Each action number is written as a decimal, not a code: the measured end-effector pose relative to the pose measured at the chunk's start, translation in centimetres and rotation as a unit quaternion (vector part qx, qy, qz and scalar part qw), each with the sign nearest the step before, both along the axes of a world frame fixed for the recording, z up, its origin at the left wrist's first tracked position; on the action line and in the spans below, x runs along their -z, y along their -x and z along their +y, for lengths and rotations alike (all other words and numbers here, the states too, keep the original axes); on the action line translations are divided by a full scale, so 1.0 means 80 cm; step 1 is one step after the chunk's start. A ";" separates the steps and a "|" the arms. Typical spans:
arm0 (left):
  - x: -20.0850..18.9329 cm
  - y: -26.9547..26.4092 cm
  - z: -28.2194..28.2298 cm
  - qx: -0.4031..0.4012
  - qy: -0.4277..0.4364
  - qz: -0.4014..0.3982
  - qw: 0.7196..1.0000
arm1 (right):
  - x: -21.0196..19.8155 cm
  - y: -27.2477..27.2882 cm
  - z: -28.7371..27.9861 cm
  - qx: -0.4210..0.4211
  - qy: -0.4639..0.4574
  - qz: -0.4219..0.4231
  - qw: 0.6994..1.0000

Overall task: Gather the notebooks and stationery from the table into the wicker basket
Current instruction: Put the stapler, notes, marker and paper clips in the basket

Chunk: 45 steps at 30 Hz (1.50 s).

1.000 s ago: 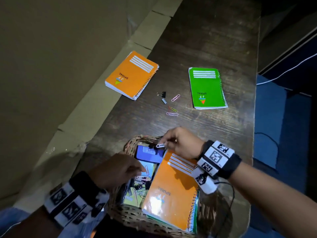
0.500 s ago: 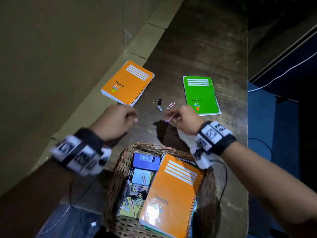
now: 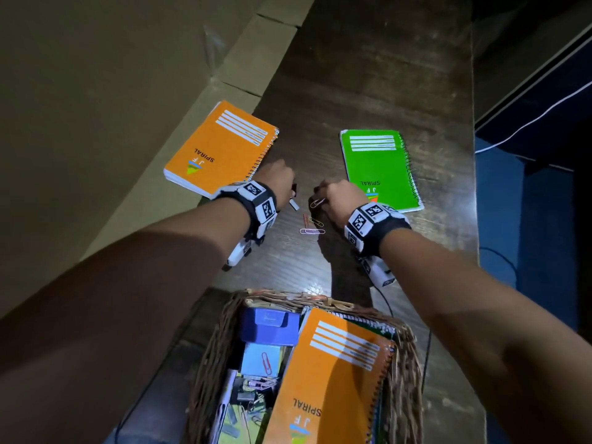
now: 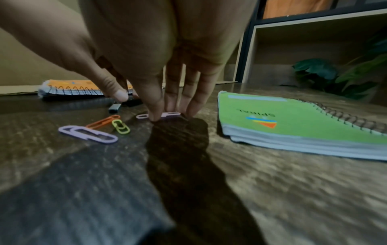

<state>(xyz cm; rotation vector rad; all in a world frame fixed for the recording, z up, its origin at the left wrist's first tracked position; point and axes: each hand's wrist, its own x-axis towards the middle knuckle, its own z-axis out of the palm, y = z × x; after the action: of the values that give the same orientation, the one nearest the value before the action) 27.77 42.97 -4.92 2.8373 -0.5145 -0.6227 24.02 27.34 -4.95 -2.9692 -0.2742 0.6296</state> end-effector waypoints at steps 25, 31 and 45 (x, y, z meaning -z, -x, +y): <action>-0.120 0.238 0.123 -0.126 0.253 0.052 0.958 | -0.064 0.075 -0.008 0.095 -0.163 -0.095 0.977; -0.089 0.356 0.147 -0.104 0.222 0.184 0.952 | -0.104 0.176 0.026 -0.002 -0.243 -0.004 0.970; -0.136 0.291 0.159 -0.141 0.200 -0.027 0.969 | -0.073 0.251 0.062 0.024 -0.348 0.046 0.936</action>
<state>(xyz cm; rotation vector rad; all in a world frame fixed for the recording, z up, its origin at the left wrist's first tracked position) 4.50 55.71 5.96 2.4813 -0.2052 -0.3430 3.94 32.27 0.86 -2.2529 -0.3311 0.5211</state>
